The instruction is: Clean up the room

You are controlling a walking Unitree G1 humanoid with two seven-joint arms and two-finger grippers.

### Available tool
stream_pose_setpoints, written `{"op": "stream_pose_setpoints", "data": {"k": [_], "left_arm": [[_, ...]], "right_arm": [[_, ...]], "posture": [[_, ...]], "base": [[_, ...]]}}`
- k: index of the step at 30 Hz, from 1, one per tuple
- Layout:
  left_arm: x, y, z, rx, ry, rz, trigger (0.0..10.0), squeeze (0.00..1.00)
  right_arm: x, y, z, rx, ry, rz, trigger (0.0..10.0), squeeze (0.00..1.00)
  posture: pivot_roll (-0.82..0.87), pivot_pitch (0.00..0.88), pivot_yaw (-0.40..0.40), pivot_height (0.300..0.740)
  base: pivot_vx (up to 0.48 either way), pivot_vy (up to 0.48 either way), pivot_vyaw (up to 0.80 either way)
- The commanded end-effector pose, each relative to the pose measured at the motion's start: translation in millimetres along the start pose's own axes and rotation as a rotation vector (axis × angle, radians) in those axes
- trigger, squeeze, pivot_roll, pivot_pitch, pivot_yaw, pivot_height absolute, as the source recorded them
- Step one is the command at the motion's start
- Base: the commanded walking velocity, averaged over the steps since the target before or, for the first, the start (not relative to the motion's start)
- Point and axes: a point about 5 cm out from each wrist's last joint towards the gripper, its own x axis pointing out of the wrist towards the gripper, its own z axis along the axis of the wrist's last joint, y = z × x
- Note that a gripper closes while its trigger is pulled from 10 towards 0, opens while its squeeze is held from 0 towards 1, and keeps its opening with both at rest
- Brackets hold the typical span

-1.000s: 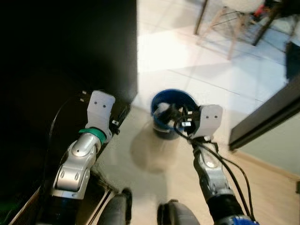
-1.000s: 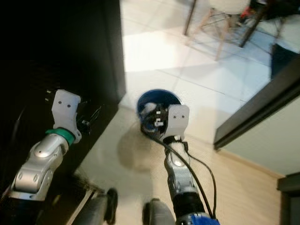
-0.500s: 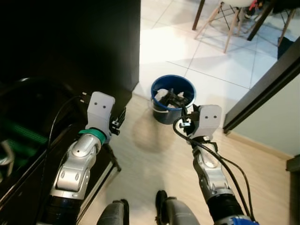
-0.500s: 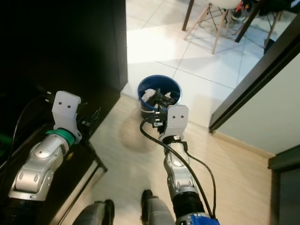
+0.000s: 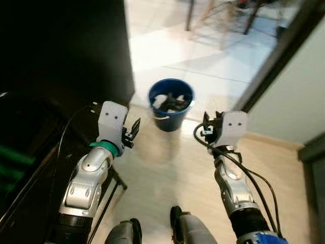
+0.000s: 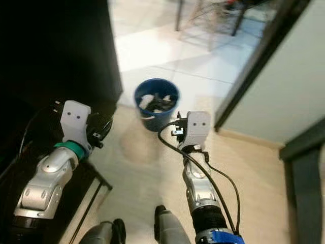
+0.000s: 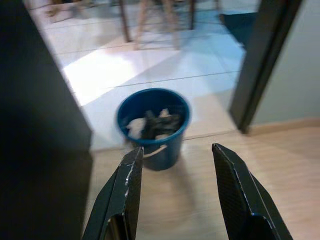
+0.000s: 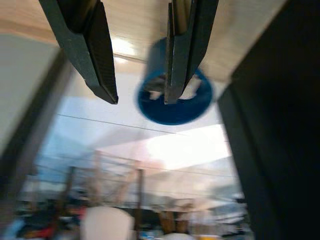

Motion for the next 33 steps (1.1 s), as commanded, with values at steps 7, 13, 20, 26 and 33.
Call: {"op": "stream_pose_setpoints", "data": {"k": [7,13,20,26,33], "left_arm": [[-0.8,-0.4,-5.0,-0.001,0.019,-0.008,10.0,0.00],[-0.9,0.0,-5.2,-0.001,0.019,-0.010,10.0,0.00],[-0.8,0.0,-5.1,0.000,0.017,-0.010,10.0,0.00],[-0.5,0.3,-4.6,0.000,0.015,-0.009,10.0,0.00],[-0.2,1.5,-4.6,0.002,0.013,-0.005,10.0,0.00]], "right_arm": [[-4.0,0.0,-8.4,0.008,0.043,-0.003,10.0,0.00],[-4.0,0.4,-8.6,0.013,0.046,-0.003,10.0,0.00],[-4.2,0.7,-8.3,0.017,0.045,-0.001,10.0,0.00],[-3.8,1.9,-6.6,0.024,0.037,0.003,10.0,0.00],[-2.9,3.3,-5.0,0.032,0.031,0.013,10.0,0.00]], "posture": [[0.02,0.143,0.047,0.740],[0.02,0.146,0.048,0.740],[0.01,0.146,0.049,0.740],[0.02,0.146,0.049,0.740],[0.02,0.144,0.047,0.740]], "base": [[0.000,0.000,-0.80],[0.000,0.000,-0.80],[0.000,0.000,-0.80],[0.000,0.000,-0.80],[0.000,0.000,-0.80]]}}
